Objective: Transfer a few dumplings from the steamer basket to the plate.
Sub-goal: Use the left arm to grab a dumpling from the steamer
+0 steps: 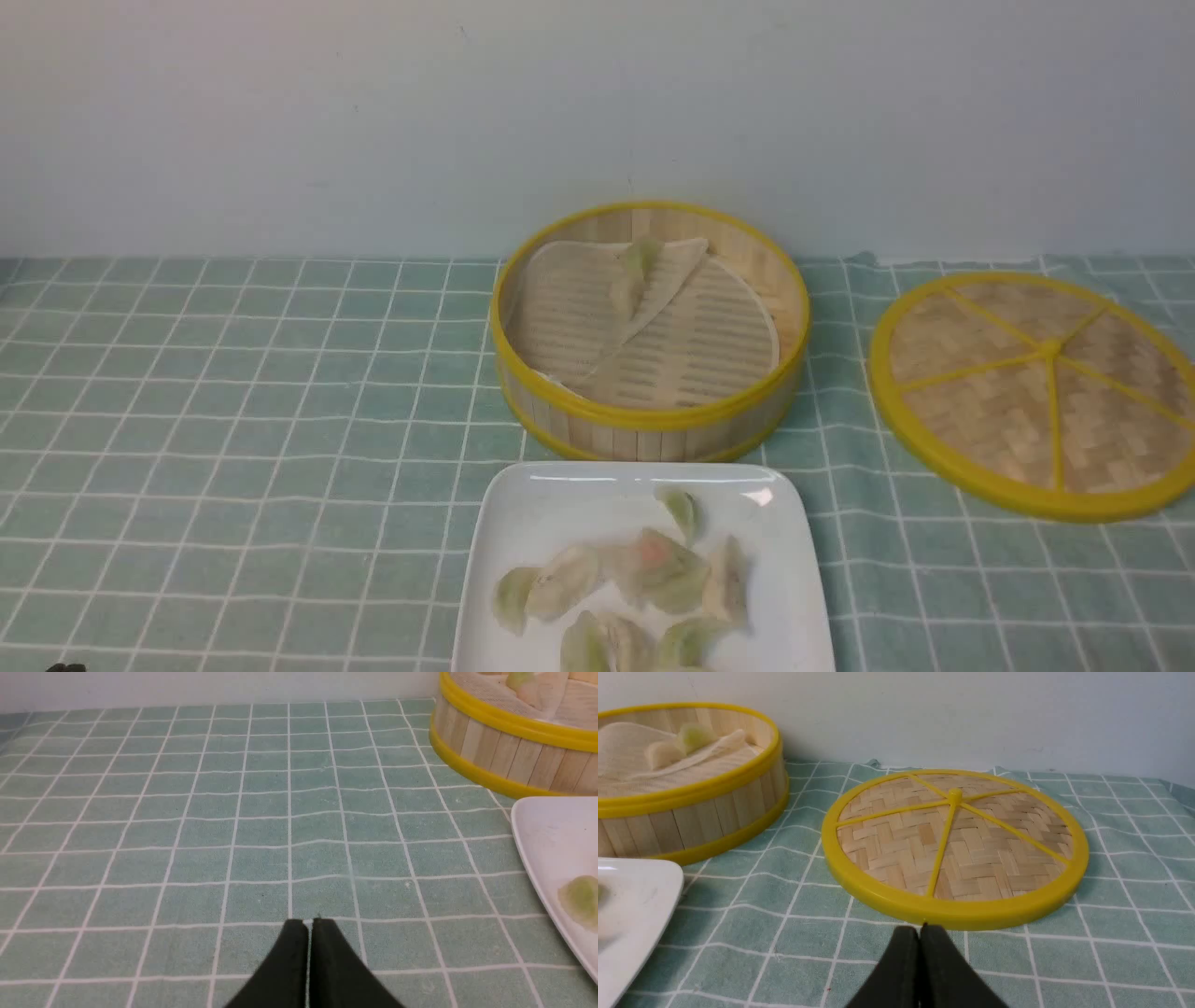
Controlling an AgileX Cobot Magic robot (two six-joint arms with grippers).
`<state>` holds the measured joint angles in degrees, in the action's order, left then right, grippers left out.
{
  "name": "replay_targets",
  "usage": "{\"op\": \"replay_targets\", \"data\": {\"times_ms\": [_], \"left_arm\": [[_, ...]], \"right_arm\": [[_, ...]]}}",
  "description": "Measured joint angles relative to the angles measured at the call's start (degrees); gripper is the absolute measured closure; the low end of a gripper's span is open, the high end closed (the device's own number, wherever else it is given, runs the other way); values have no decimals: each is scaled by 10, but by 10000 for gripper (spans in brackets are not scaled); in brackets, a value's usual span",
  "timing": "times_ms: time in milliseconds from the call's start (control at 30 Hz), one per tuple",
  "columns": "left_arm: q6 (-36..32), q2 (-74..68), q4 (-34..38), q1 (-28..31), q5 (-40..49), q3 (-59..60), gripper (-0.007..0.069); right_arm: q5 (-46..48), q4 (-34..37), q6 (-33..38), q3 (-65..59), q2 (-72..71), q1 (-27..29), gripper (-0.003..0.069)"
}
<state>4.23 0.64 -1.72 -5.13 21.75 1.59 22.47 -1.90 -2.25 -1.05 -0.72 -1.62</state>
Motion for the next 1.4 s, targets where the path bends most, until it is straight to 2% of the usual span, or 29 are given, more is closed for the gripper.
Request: {"op": "replay_targets", "data": {"times_ms": [833,933,1000,1133,1200,1267,1333,1400], "left_arm": [[-5,0,-10,0,-2,0,631],[3,0,-5,0,-24,1,631],[38,0,31,0,-78,1,631],[106,0,115,0,-181,1,631],[113,0,131,0,-202,1,631],[120,0,147,0,-264,1,631],[121,0,152,0,-302,1,631],[125,0,162,0,-385,1,631]], "right_arm": [[0,0,0,0,0,0,672],[0,0,0,0,0,0,672],[-4,4,-2,0,0,0,672],[-68,94,-47,-5,0,0,672],[-99,138,-70,-5,0,0,672],[-160,240,-116,-5,0,0,672],[-183,286,-131,-5,0,0,672],[-208,324,-134,-5,0,0,672]]}}
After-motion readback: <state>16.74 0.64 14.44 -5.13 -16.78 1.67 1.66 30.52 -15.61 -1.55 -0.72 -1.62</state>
